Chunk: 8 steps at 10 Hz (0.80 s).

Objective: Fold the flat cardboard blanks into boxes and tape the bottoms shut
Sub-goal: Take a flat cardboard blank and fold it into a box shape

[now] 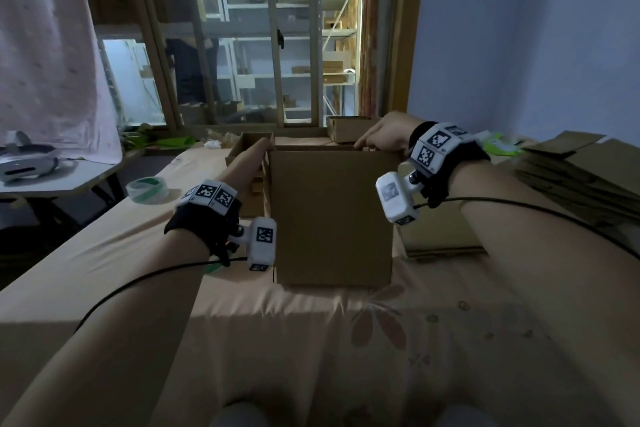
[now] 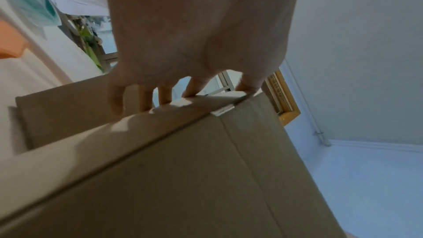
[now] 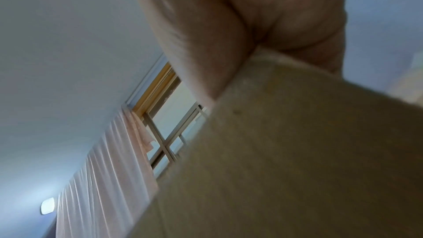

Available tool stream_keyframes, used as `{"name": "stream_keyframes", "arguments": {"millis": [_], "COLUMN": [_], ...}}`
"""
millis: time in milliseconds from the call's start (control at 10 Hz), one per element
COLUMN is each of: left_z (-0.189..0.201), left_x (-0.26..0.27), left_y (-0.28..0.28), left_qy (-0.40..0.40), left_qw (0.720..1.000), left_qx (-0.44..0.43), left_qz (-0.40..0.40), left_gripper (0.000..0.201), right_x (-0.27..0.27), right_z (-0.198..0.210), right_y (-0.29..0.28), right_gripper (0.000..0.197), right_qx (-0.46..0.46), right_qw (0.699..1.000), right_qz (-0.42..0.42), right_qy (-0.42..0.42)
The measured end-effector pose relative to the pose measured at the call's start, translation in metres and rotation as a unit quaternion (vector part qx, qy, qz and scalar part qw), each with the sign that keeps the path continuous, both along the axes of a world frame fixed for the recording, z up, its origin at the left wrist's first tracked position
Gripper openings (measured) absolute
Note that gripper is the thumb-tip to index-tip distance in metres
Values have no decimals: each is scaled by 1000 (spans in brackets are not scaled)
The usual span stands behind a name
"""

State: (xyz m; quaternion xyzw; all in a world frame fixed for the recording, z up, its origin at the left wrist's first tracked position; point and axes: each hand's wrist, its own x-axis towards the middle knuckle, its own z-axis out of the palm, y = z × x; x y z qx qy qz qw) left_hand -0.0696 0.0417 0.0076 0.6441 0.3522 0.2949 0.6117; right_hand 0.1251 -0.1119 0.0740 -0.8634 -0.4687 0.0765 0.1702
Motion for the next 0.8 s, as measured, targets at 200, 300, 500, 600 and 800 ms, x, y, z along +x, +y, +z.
{"name": "stream_keyframes", "arguments": {"millis": [200, 300, 500, 600, 800], "left_z": [5, 14, 34, 26, 2], "left_x": [-5, -3, -13, -8, 5], "left_y": [-4, -14, -28, -31, -25], "left_qy": [70, 68, 143, 190, 101], "left_qw": [997, 997, 985, 972, 995], "left_qx": [31, 33, 89, 132, -13], "left_qz": [-11, -19, -20, -42, -16], "left_gripper": [38, 23, 51, 50, 87], "right_x": [2, 2, 12, 14, 18], "right_z": [4, 0, -14, -18, -13], "right_y": [-7, -1, 11, 17, 14], "right_gripper": [41, 46, 40, 35, 40], "right_qx": [-69, -29, 16, 34, -13], "right_qw": [997, 997, 996, 994, 995], "right_qz": [19, -19, -63, -90, -71], "right_qy": [-3, -63, -54, -59, -61]}}
